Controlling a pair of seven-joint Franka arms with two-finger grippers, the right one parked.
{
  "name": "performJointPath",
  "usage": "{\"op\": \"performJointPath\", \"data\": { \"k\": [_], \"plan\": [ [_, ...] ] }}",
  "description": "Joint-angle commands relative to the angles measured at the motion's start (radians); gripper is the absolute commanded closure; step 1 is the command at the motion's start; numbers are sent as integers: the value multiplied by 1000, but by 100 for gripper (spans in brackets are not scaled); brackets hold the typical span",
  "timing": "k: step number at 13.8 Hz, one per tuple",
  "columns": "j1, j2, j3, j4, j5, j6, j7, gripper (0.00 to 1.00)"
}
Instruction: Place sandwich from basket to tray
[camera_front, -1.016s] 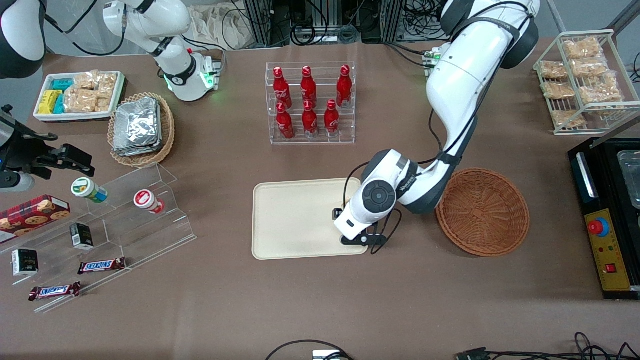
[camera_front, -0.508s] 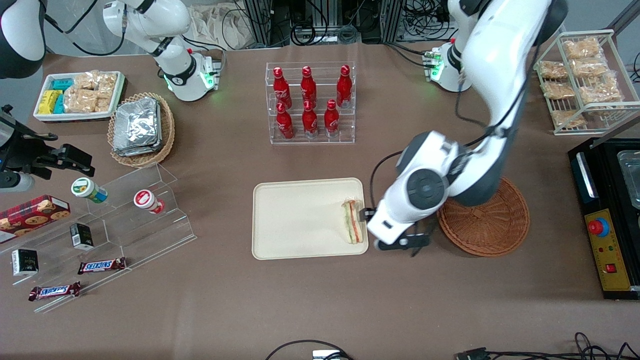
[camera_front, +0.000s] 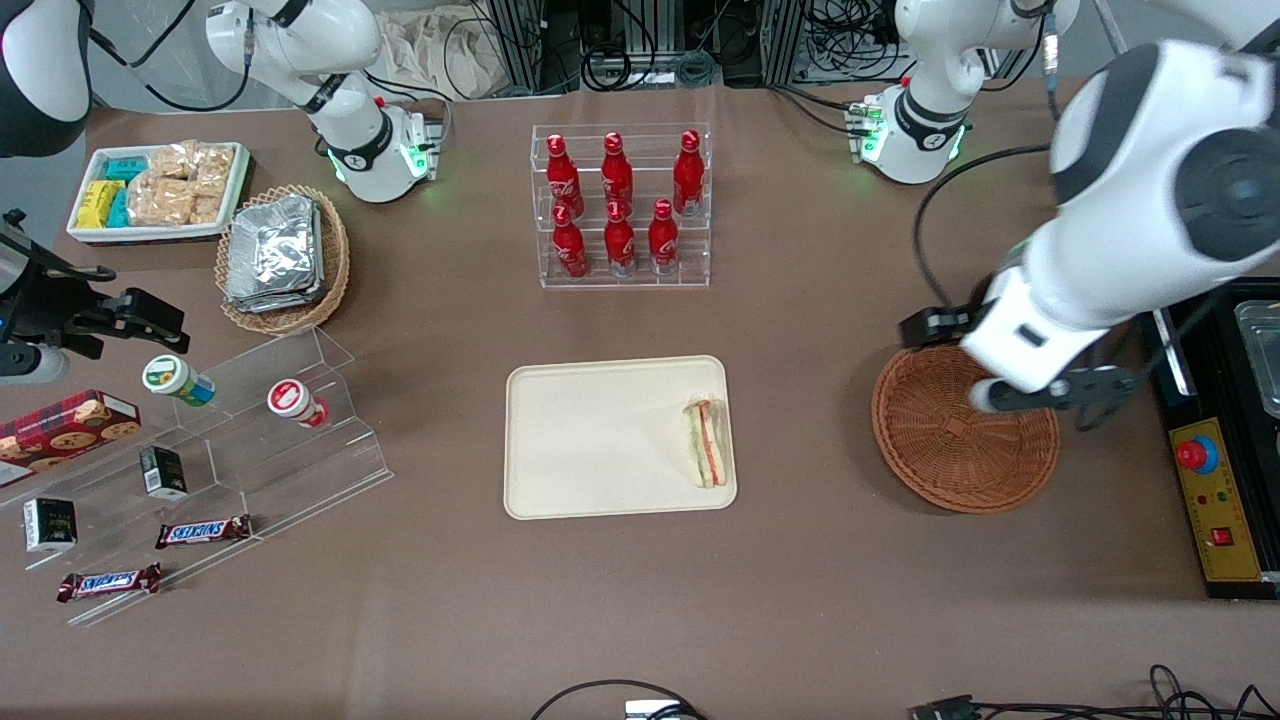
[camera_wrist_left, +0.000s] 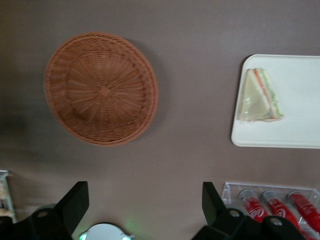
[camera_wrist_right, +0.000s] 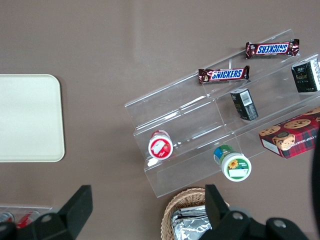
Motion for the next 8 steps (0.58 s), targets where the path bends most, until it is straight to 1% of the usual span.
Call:
{"op": "performJointPath", "data": {
  "k": [1,3,6,8],
  "plan": [
    [81,-52,-12,-55,30,-25,125,0],
    [95,-98,-10,-138,52,14,202,0],
    [138,-159,-12,-239,47,44,233,0],
    [141,-239,-10,-374,47,132,242,0]
  ]
}}
